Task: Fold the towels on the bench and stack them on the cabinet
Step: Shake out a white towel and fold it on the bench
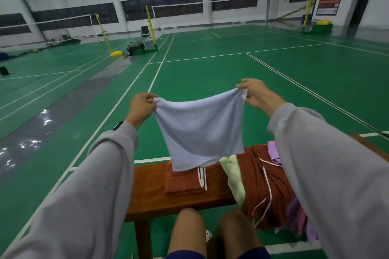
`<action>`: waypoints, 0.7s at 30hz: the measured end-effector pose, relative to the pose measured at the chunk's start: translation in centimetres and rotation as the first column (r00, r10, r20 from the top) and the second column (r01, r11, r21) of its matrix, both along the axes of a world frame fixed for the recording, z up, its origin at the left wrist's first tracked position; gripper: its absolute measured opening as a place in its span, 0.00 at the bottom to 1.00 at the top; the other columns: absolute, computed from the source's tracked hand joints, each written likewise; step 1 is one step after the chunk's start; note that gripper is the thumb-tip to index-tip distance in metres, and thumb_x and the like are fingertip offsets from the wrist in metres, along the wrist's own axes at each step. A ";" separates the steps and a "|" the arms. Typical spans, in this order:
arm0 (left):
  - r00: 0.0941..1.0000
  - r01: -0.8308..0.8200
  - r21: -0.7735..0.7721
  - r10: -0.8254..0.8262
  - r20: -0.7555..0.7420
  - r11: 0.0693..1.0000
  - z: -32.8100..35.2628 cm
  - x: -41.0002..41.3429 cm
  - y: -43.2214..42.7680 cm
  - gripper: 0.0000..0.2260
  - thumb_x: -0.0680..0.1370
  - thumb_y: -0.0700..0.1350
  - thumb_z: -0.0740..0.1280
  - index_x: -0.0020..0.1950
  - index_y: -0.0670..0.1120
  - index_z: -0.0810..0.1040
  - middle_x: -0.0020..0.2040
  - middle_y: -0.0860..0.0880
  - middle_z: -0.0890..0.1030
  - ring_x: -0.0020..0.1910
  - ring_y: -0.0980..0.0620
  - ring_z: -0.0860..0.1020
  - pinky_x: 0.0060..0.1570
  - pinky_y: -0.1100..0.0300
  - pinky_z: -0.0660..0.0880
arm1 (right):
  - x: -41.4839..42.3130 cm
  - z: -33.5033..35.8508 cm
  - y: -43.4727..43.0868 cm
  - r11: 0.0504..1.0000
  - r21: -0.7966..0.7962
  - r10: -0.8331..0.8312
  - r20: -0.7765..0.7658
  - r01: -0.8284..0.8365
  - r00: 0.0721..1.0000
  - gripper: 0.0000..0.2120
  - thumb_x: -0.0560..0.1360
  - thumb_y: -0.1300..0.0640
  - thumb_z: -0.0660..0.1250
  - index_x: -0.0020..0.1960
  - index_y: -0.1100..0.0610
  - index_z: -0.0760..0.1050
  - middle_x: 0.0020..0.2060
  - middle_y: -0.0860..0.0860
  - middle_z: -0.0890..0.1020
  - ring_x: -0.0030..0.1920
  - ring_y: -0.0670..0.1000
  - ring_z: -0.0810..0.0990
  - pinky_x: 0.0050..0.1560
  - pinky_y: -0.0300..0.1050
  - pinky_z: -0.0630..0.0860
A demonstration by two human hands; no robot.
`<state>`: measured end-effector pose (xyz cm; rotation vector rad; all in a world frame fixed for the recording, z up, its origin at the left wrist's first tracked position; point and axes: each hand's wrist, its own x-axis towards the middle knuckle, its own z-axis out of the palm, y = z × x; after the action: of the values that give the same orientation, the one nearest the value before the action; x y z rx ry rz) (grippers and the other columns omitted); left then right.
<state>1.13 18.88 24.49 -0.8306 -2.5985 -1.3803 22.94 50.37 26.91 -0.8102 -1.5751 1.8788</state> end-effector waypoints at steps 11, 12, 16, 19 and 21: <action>0.958 -0.124 -0.152 0.078 -0.277 0.981 -0.1 0.2 1.1 0.07 0.78 0.35 0.69 0.50 0.42 0.86 0.43 0.41 0.86 0.40 0.45 0.81 0.50 0.50 0.80 | 1.8 -0.9 0.9 0.428 0.778 -0.336 0.609 -0.459 0.719 0.06 0.71 0.69 0.63 0.36 0.63 0.75 0.34 0.58 0.78 0.34 0.56 0.76 0.36 0.50 0.78; 0.954 -0.143 -0.163 0.092 -0.287 0.976 -0.2 0.5 1.4 0.07 0.77 0.34 0.68 0.49 0.42 0.86 0.43 0.41 0.85 0.40 0.44 0.80 0.49 0.50 0.80 | 1.9 -0.9 0.3 0.393 0.788 -0.366 0.607 -0.474 0.706 0.08 0.73 0.68 0.64 0.35 0.62 0.72 0.35 0.58 0.76 0.34 0.56 0.74 0.35 0.48 0.74; 0.944 -0.194 -0.202 0.127 -0.305 0.960 -0.1 1.5 2.3 0.10 0.72 0.29 0.63 0.42 0.38 0.83 0.41 0.39 0.83 0.42 0.39 0.79 0.44 0.47 0.77 | 1.5 -1.2 -1.1 0.314 0.804 -0.454 0.595 -0.505 0.663 0.12 0.75 0.68 0.65 0.36 0.59 0.66 0.38 0.57 0.74 0.41 0.59 0.76 0.42 0.50 0.73; 0.934 -0.204 -0.179 0.137 -0.331 0.962 0.2 1.5 2.5 0.12 0.71 0.28 0.61 0.43 0.38 0.82 0.42 0.40 0.82 0.43 0.40 0.77 0.45 0.47 0.75 | 1.0 -1.0 -1.4 0.275 0.805 -0.491 0.587 -0.525 0.643 0.07 0.76 0.68 0.63 0.42 0.60 0.69 0.44 0.58 0.76 0.44 0.60 0.76 0.44 0.51 0.74; 0.927 -0.196 -0.167 0.127 -0.351 0.966 0.4 1.3 2.7 0.13 0.72 0.28 0.62 0.46 0.39 0.83 0.45 0.40 0.83 0.45 0.40 0.78 0.46 0.50 0.73 | 1.0 -0.9 -1.3 0.254 0.813 -0.504 0.574 -0.524 0.646 0.04 0.76 0.69 0.62 0.46 0.61 0.71 0.47 0.60 0.77 0.45 0.61 0.77 0.45 0.51 0.73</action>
<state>2.44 21.55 24.87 -0.7736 -2.4910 -0.8556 23.90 49.10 25.96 -0.9463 -2.7476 -0.0406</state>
